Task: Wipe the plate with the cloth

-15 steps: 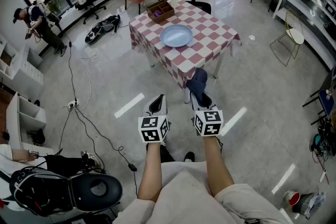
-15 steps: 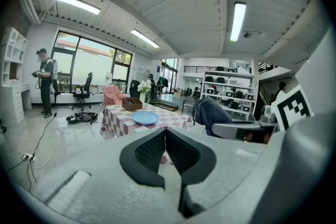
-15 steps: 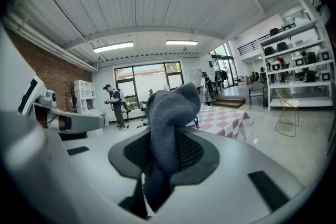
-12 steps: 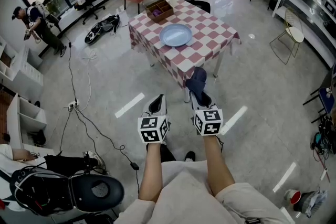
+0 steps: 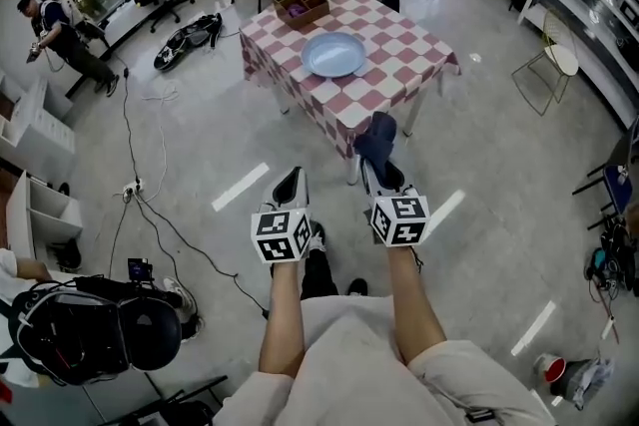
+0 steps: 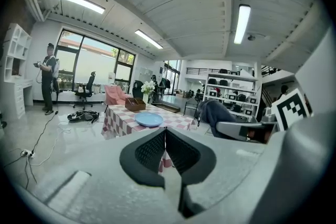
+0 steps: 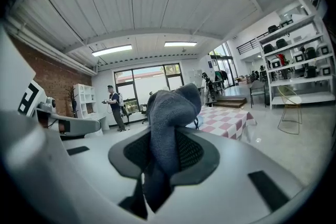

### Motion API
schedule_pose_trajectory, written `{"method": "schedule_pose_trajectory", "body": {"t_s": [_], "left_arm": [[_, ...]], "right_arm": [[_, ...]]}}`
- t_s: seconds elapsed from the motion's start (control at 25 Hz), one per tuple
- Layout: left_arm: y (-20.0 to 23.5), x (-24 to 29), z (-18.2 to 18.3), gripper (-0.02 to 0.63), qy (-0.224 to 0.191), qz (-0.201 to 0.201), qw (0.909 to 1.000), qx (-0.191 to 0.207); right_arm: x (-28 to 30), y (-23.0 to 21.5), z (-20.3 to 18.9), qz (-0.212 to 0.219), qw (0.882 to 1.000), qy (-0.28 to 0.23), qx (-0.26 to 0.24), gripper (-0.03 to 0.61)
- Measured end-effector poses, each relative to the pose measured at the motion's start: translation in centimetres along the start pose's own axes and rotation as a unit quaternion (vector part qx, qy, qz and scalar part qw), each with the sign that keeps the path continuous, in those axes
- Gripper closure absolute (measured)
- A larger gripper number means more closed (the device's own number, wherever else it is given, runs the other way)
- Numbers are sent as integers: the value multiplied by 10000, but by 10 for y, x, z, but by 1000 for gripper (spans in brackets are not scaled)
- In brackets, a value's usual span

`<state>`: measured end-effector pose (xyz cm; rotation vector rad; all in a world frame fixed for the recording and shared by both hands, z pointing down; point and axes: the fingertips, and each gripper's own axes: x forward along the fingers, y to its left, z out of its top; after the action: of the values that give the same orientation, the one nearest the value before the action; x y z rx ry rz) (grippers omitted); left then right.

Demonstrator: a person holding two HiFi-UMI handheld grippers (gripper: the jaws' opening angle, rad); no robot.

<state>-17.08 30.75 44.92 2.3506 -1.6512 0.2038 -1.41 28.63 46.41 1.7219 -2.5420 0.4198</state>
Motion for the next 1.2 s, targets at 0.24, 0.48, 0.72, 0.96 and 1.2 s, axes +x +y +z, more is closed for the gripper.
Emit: {"method": "schedule_pose_trajectory", "body": {"t_s": [0.24, 0.48, 0.72, 0.96, 1.2], "left_arm": [[21, 35, 9, 604, 68, -23, 9999, -107], [50, 82, 31, 604, 64, -48, 9999, -151], [77, 139, 50, 603, 65, -201, 9993, -319], [99, 198, 62, 604, 262, -528, 9976, -369], [124, 250, 69, 603, 427, -855, 9949, -323]], "right_arm": [[27, -11, 10, 15, 10000, -9, 65, 474], [67, -30, 26, -114, 9999, 22, 87, 474], [107, -58, 43, -431, 9990, 80, 6, 474], [145, -73, 53, -810, 9965, 210, -26, 474], [186, -84, 56, -1184, 9926, 249, 58, 474]]}}
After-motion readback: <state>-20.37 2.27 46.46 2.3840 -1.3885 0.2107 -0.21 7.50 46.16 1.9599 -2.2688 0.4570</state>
